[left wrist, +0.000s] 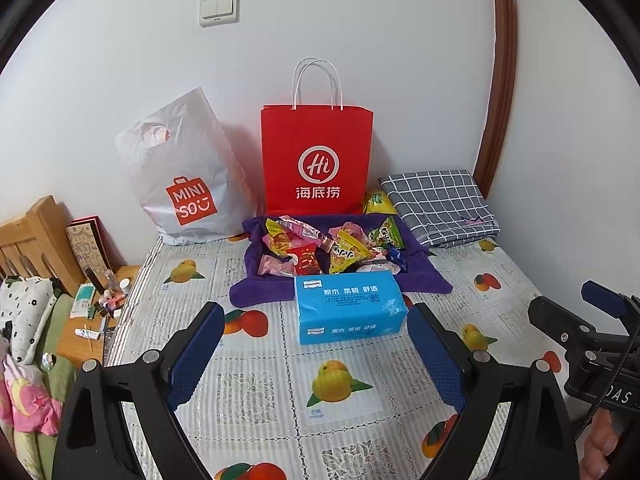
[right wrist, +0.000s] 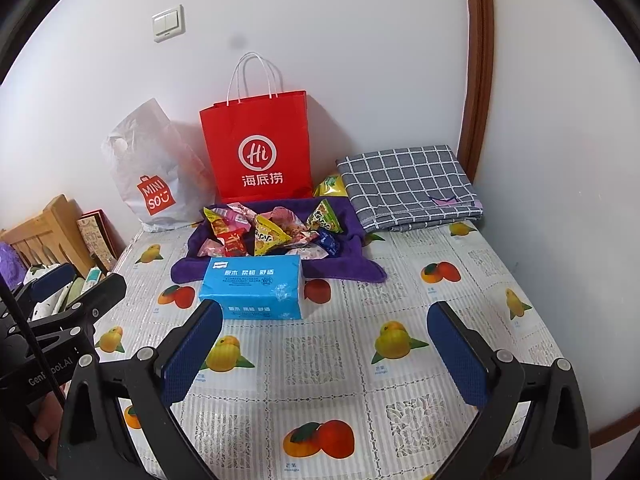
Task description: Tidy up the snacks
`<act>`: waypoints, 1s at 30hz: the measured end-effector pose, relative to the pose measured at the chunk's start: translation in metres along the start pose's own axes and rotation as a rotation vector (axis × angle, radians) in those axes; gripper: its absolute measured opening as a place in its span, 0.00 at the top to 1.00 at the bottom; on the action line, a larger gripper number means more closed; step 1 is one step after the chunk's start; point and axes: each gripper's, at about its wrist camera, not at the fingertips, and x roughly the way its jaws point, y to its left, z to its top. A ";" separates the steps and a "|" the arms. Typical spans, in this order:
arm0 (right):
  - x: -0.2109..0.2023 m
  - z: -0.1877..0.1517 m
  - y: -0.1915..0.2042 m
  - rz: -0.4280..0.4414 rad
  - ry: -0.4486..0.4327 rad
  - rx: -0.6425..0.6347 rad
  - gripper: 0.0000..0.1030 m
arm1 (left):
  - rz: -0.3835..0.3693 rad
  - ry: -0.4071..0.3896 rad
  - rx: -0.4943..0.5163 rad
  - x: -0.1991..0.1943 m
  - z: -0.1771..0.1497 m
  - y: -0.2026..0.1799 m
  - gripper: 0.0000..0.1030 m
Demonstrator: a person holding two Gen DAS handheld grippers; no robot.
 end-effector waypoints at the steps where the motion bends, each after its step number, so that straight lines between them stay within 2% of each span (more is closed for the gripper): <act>1: 0.001 0.000 0.000 0.000 0.001 0.000 0.02 | 0.001 0.000 0.000 0.001 0.000 0.000 0.10; 30: 0.001 0.000 0.002 0.000 -0.008 0.008 0.02 | -0.008 0.007 0.000 0.003 -0.001 -0.001 0.10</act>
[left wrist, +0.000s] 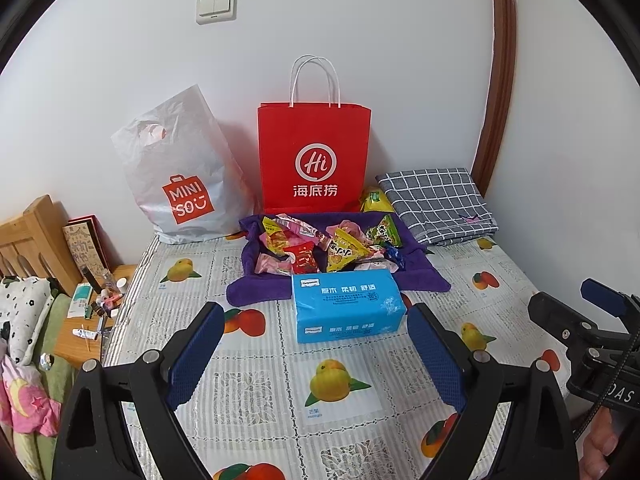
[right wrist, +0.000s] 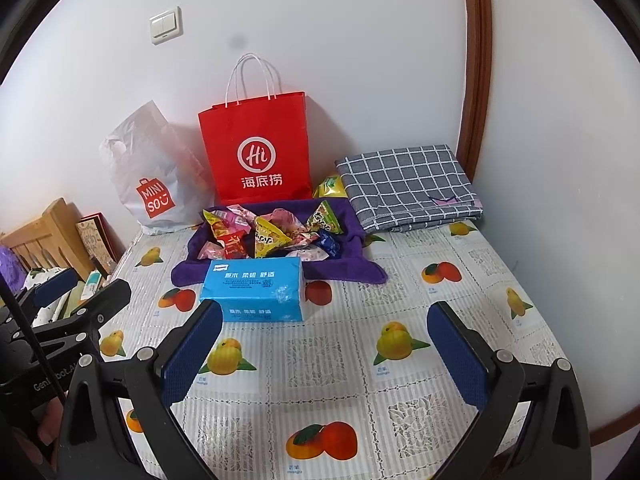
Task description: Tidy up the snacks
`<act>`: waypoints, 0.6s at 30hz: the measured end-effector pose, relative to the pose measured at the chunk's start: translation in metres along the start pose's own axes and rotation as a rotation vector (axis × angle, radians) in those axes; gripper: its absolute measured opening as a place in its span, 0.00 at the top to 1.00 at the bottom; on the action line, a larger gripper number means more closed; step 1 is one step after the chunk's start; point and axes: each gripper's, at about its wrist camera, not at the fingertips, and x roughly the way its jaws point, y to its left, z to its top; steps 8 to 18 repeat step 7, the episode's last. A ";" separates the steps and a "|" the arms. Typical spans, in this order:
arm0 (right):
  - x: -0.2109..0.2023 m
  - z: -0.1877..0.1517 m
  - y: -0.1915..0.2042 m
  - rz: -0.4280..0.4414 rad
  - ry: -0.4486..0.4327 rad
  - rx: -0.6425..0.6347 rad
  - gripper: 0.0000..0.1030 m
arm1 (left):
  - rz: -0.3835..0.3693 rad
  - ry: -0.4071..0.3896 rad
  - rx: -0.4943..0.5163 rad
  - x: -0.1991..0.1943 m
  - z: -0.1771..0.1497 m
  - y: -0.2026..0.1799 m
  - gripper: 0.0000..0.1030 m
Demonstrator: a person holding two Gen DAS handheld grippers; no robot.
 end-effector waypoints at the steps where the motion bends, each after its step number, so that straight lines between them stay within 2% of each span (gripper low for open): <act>1: 0.000 0.001 0.000 0.000 0.001 -0.001 0.02 | -0.001 0.000 -0.001 0.000 0.000 0.001 0.10; 18: 0.001 0.001 0.002 0.002 0.000 -0.003 0.02 | 0.001 -0.009 -0.002 0.001 0.000 0.001 0.10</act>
